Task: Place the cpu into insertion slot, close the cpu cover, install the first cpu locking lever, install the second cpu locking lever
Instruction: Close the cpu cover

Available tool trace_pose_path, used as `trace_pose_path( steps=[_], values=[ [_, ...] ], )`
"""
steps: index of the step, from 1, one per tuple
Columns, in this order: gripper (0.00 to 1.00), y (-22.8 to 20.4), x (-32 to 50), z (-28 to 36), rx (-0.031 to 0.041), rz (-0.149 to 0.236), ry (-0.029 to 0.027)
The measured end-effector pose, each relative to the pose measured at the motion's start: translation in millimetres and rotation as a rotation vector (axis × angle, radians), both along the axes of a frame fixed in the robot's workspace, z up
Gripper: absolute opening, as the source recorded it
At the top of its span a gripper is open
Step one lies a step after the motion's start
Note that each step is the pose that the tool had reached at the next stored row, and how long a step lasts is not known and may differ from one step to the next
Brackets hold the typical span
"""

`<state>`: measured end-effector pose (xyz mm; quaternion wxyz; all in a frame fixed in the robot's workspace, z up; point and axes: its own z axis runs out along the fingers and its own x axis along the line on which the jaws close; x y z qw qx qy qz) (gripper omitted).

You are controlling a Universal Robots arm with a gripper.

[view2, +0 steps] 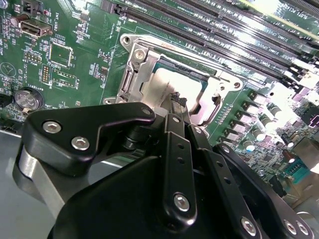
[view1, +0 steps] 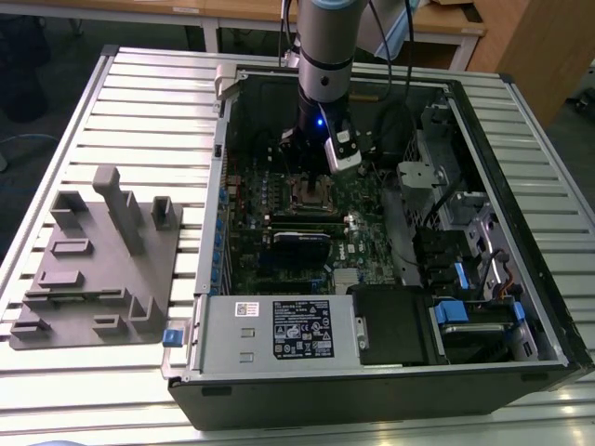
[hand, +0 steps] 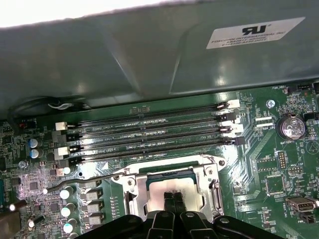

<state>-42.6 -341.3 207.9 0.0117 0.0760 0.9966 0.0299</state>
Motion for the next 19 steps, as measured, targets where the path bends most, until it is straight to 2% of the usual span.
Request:
trace_pose_path(
  steps=[12,19],
  values=[
    [0.11,0.0,-0.4,0.0,0.0001,0.001,-0.0001],
    [0.11,0.0,-11.6,0.0,0.0005,0.001,-0.0037]
  ],
)
